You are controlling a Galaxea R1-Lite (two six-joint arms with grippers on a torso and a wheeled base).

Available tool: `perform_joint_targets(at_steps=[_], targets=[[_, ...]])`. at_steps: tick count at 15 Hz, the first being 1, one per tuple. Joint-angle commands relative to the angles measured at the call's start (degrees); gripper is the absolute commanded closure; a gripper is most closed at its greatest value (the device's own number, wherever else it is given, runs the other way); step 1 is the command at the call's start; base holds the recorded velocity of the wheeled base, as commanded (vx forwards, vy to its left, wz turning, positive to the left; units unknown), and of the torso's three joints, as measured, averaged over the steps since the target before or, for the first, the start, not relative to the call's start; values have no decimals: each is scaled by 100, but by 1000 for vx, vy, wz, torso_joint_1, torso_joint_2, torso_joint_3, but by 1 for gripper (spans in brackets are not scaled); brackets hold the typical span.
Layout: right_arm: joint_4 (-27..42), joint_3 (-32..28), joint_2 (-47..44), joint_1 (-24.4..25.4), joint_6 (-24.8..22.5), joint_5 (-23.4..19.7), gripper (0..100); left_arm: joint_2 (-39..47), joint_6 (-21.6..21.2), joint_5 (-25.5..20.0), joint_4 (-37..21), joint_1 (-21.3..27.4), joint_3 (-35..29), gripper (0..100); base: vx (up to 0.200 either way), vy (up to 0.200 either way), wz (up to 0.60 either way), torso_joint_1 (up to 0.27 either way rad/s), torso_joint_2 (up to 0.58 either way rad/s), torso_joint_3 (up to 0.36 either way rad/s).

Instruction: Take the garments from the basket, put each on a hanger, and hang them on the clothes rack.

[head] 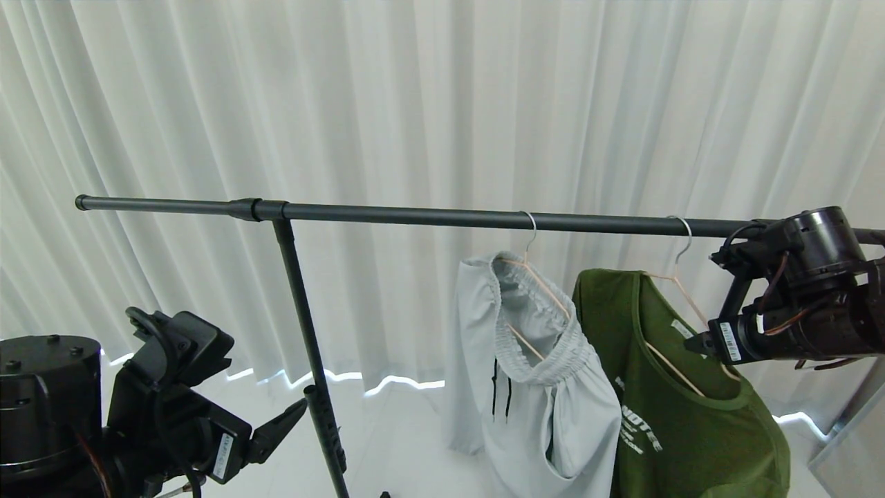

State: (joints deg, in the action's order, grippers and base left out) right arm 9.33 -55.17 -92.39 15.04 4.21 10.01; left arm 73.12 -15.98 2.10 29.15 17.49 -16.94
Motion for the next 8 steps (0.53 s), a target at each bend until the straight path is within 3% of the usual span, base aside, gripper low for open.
perform_joint_targets(at_steps=[1, 5, 8], targets=[[8, 24, 239, 43, 1, 89, 0, 9, -1, 1, 3, -9, -2, 0, 0, 0, 0, 0, 0, 0], [-1, 262, 1030, 95, 28, 71, 0, -131, -1, 45, 3, -18, 42, 0, 0, 0, 0, 0, 0, 0], [-203, 842, 1848, 78, 19, 98, 0, -228, 7, 634, 3, -35, -2, 0, 0, 0, 0, 0, 0, 0]])
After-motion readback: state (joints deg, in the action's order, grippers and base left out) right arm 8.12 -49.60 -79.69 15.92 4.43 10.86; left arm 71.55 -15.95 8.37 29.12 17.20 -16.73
